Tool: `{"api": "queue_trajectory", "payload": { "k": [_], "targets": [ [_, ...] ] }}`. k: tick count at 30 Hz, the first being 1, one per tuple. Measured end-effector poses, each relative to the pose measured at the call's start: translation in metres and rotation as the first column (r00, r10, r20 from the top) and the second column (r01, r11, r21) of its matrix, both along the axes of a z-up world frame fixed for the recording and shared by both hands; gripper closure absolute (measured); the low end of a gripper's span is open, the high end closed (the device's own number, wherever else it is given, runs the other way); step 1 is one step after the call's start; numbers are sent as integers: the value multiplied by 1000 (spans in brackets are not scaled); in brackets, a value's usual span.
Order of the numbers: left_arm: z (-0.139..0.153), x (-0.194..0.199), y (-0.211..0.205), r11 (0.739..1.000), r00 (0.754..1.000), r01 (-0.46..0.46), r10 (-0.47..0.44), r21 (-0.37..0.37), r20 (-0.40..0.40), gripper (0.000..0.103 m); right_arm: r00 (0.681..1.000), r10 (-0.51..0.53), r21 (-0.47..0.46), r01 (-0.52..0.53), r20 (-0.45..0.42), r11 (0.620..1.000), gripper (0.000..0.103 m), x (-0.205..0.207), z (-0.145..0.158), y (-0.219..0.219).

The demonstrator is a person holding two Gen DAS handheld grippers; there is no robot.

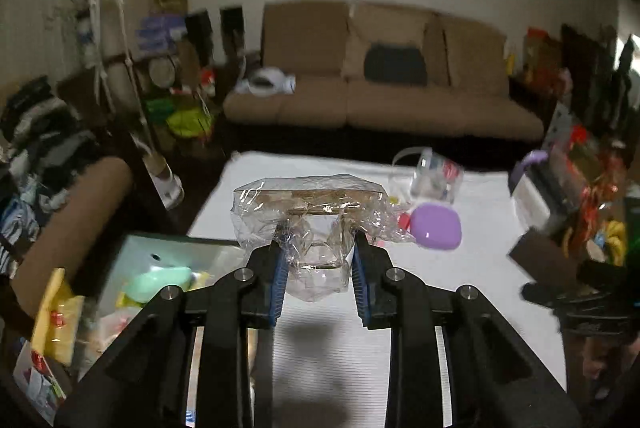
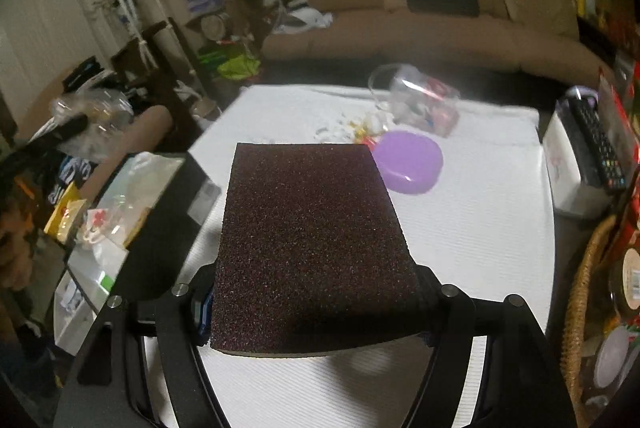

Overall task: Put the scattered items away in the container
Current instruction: 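Lift the clear food bag with the left tool while the right tool lifts the brown sponge block, then carry both items over the glass-topped box and open both tools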

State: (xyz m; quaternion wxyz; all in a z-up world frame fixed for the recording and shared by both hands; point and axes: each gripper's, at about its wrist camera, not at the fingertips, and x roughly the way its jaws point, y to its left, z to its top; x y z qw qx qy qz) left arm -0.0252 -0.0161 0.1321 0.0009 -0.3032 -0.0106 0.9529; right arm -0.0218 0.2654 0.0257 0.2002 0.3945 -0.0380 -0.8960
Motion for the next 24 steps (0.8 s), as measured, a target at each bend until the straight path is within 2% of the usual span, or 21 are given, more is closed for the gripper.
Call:
{"api": "queue_trajectory", "payload": {
  "k": [2, 5, 8, 13, 17, 21, 24],
  "targets": [
    [15, 22, -11, 1000, 998, -4, 6, 30, -55, 77, 999, 21, -10, -22, -48, 1000, 29, 9, 12, -15],
    [31, 44, -29, 1000, 993, -17, 19, 21, -115, 77, 992, 46, -20, -49, -120, 999, 29, 23, 31, -38],
    [37, 52, -52, 998, 991, -56, 56, 2, -122, 77, 984, 66, 3, -66, -167, 998, 29, 32, 48, -69],
    [34, 60, -87, 993, 981, -122, 120, -3, -151, 77, 971, 75, 41, -68, -228, 997, 29, 38, 66, -124],
    [27, 55, -127, 975, 964, -218, 209, -42, -164, 77, 964, 132, 3, -135, -231, 991, 29, 32, 74, -175],
    [19, 52, -176, 958, 946, -288, 283, -9, -157, 77, 945, 173, 31, -171, -278, 985, 29, 26, 91, -216],
    [11, 56, -209, 950, 938, -310, 312, 38, -151, 77, 933, 192, 14, -197, -305, 980, 29, 22, 100, -237]
  ]
}}
